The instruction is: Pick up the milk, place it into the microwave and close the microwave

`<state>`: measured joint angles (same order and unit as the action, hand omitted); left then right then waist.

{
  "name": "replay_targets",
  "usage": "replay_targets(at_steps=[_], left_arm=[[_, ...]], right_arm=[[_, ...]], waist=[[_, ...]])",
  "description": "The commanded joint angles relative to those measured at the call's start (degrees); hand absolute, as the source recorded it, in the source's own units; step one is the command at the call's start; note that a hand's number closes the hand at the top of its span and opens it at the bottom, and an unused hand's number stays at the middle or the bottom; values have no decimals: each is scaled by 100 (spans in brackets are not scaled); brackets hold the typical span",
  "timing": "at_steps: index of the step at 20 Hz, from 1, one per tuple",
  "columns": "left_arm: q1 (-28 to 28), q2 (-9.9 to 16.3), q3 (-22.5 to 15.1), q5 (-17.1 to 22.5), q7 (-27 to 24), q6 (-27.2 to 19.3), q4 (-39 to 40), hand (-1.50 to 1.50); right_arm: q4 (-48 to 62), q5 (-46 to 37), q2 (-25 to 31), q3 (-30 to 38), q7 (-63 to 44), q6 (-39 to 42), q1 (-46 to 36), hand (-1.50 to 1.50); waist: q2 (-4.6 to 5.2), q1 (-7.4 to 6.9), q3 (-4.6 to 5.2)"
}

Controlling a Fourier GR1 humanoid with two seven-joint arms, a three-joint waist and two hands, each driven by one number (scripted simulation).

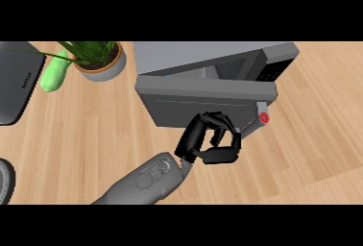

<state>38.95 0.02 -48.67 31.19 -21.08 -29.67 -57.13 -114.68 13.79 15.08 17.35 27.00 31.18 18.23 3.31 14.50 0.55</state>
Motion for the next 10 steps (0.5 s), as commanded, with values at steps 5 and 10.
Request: replay_targets(at_steps=[5,10], left_arm=[[782,-2,415,718,-200,9,617,150],[1167,-2,651,1081,-450,123,875,150]], right_arm=[[-30,288,310,161,-373,10,-265,-150],[-63,464,416,218,-530,-24,-435,-150]], waist=[[92,121,-13],[124,191,-11]])
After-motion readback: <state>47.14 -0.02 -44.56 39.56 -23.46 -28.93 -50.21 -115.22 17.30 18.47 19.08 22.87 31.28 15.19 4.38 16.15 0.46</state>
